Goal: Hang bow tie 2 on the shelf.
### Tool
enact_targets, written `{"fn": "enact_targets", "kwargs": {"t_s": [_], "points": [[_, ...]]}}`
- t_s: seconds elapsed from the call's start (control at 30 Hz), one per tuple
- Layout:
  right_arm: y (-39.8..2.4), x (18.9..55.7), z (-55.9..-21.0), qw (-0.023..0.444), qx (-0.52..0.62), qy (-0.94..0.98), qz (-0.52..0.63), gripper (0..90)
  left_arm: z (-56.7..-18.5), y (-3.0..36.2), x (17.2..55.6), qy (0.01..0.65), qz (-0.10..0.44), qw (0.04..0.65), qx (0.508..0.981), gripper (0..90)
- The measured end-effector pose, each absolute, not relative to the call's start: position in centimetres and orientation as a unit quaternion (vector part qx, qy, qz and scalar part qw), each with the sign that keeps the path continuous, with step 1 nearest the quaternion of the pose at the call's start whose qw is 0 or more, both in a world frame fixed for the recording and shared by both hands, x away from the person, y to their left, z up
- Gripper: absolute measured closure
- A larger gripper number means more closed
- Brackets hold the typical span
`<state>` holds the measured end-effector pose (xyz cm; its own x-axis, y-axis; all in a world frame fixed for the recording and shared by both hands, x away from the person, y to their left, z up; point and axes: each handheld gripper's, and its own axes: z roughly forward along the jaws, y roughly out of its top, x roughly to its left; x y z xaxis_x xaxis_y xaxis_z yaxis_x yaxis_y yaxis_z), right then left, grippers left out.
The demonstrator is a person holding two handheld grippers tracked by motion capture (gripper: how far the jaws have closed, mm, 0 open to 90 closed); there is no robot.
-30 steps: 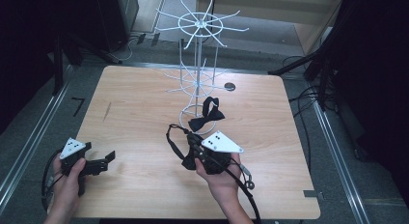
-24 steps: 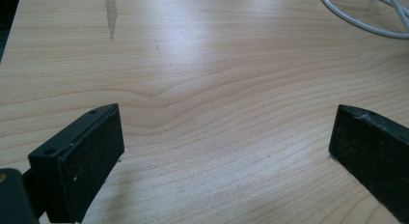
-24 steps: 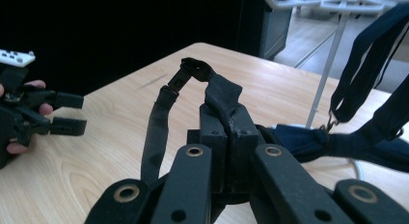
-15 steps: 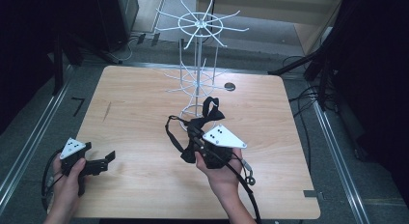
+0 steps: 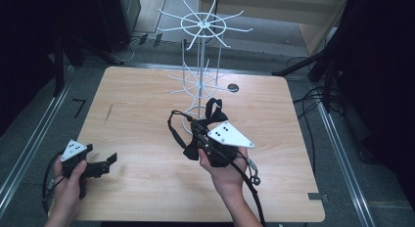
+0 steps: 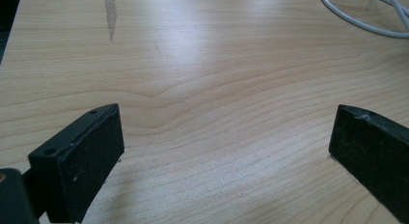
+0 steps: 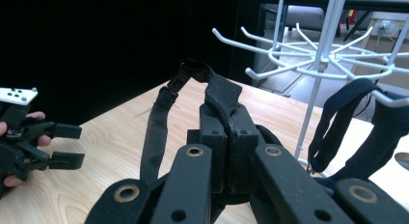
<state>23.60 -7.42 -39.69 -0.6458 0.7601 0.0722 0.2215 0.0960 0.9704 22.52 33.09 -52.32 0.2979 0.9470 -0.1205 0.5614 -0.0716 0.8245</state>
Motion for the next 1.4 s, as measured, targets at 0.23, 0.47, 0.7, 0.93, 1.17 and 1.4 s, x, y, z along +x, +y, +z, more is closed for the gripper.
{"fn": "enact_targets", "kwargs": {"t_s": [0.23,0.47,0.7,0.93,1.17,1.4], "points": [[-7.6,23.6,-39.0,0.241,0.350,0.694,0.581,88.7,-52.3,33.1,22.5,0.544,0.236,0.410,0.693,0.0],[-7.7,23.7,-38.6,0.244,0.350,0.690,0.585,88.7,-52.3,33.1,22.5,0.543,0.236,0.410,0.694,0.0],[-7.9,24.2,-38.4,0.248,0.356,0.686,0.584,88.7,-52.3,33.1,22.5,0.542,0.236,0.410,0.694,0.0],[-7.9,25.0,-38.6,0.250,0.363,0.685,0.580,88.7,-52.3,33.1,22.5,0.542,0.236,0.410,0.694,0.0],[-7.9,25.9,-38.9,0.252,0.375,0.682,0.575,88.7,-52.3,33.1,22.5,0.542,0.237,0.410,0.694,0.0],[-7.9,26.6,-39.2,0.252,0.382,0.682,0.570,88.7,-52.3,33.0,22.5,0.541,0.237,0.408,0.696,0.0]]}}
